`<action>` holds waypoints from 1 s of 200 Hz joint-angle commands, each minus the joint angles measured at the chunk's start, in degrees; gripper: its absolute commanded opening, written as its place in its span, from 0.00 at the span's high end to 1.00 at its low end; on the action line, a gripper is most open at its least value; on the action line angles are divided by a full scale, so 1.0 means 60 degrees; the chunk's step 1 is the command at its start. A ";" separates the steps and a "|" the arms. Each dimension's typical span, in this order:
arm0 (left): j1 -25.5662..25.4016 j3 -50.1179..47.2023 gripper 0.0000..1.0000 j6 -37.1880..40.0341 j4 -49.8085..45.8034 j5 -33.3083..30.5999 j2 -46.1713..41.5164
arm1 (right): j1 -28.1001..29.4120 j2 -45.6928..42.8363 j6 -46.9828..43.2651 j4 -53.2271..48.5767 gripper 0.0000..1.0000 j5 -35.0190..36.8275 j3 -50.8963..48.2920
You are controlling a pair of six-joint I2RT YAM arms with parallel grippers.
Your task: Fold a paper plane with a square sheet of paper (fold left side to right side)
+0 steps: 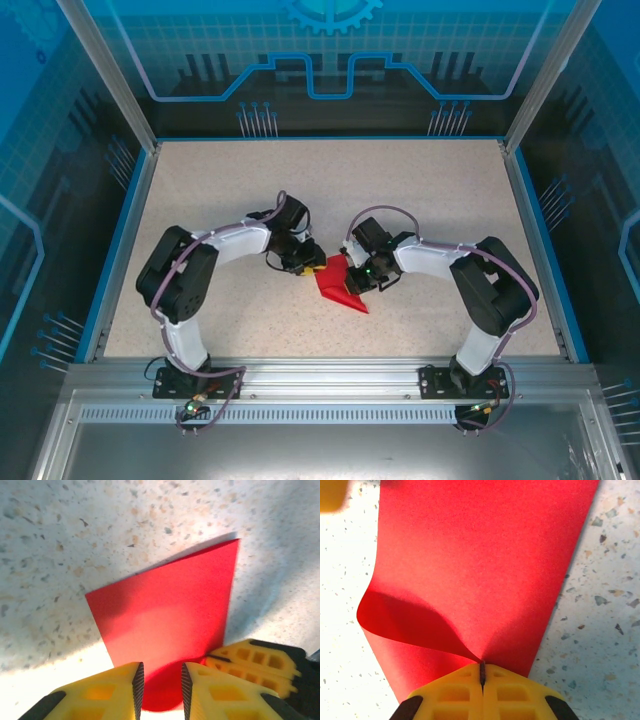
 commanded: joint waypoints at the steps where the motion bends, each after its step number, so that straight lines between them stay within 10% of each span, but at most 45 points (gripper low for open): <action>1: -0.0132 -0.0438 0.74 0.0220 -0.0353 0.0065 -0.0851 | -0.0062 0.0393 -0.0028 -0.0476 1.00 0.0260 -0.0131; 200: -0.1514 -0.1592 0.85 -0.0993 0.1485 0.0780 0.0211 | -0.0070 0.0521 -0.0072 -0.0488 1.00 0.0107 0.0045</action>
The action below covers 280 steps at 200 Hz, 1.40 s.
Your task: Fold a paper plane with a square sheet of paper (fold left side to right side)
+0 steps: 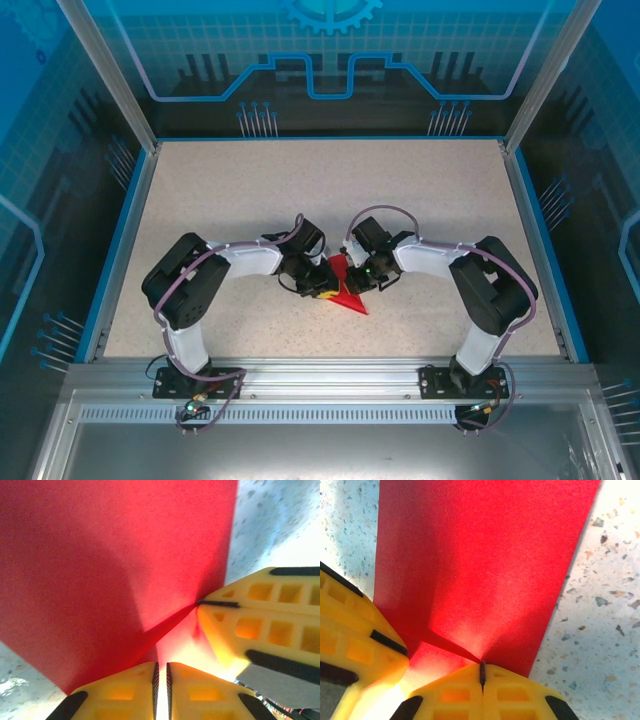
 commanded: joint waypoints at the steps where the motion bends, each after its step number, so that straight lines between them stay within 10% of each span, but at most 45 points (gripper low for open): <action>1: -0.0095 -0.0311 0.85 -0.0130 -0.0167 -0.0141 0.0081 | -0.0073 0.0458 -0.0069 -0.0413 1.00 0.0140 -0.0021; 83: -0.0103 -0.0493 0.86 -0.0086 -0.0314 -0.0533 0.0376 | -0.0120 0.0227 0.0139 -0.0350 1.00 -0.0255 0.0232; 152: -0.0095 -0.0566 0.87 -0.0116 -0.0399 -0.0740 0.0597 | -0.0429 -0.1496 0.0133 -0.1610 0.73 -0.0572 0.0317; 207: -0.0103 -0.0499 0.88 -0.0070 -0.0514 -0.0765 0.0598 | -0.0183 -0.1908 0.0755 -0.1414 0.78 -0.3053 -0.0700; 280: -0.0102 -0.0465 0.88 -0.0049 -0.0517 -0.0806 0.0638 | -0.0030 -0.0415 0.1094 -0.1673 0.81 -0.2212 -0.0626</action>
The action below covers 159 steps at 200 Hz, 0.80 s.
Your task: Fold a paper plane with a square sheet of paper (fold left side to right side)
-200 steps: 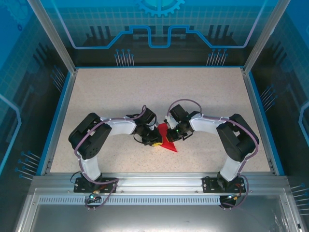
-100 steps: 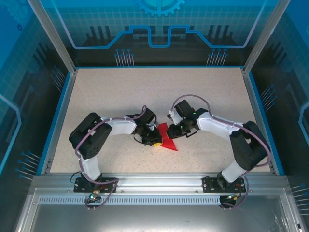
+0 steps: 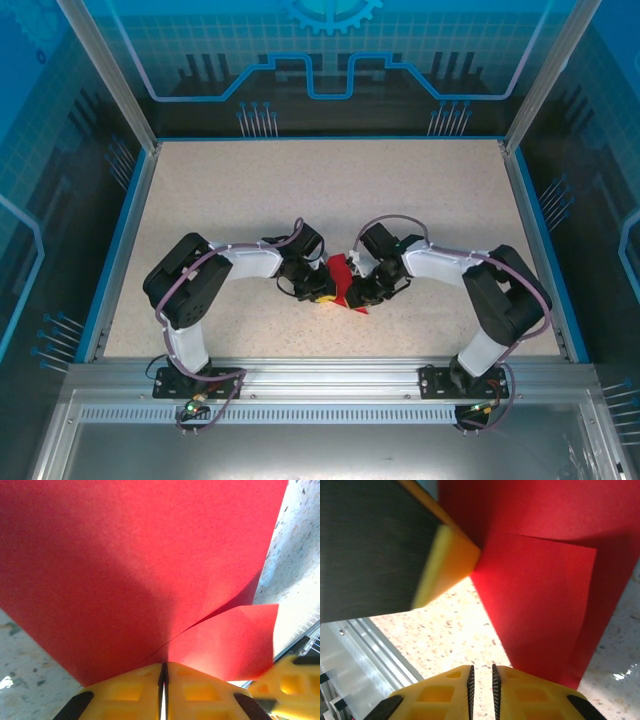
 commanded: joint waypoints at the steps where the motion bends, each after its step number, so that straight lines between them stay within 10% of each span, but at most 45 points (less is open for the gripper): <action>1: -0.0061 -0.0221 0.88 -0.0045 -0.0560 -0.0652 0.0541 | 0.0072 0.0329 0.0223 -0.0377 0.81 0.0207 -0.0047; 159: -0.0053 -0.0068 0.88 0.0112 -0.0793 -0.0748 0.0701 | -0.0556 -0.0128 0.0472 -0.0791 0.81 0.0825 -0.1152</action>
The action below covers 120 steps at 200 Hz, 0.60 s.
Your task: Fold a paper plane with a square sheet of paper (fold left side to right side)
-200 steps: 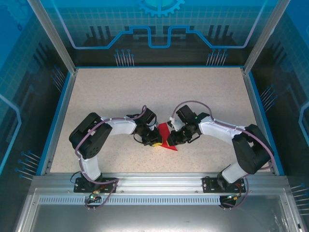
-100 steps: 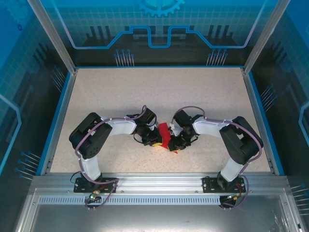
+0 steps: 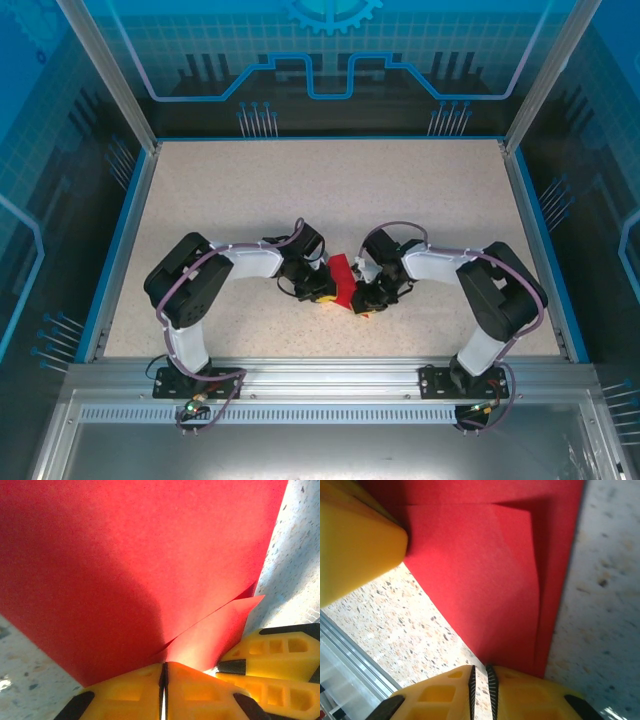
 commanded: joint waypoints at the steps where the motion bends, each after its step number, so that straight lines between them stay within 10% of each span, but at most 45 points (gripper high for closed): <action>1: -0.0047 -0.0130 0.88 0.0108 -0.0786 -0.0805 0.0621 | -0.0333 -0.0224 0.0120 -0.0920 0.81 0.0447 -0.0562; 120: -0.0035 0.0108 0.89 0.0196 -0.0910 -0.0808 0.0625 | -0.0868 -0.2314 0.0058 -0.2107 0.91 0.0160 -0.0467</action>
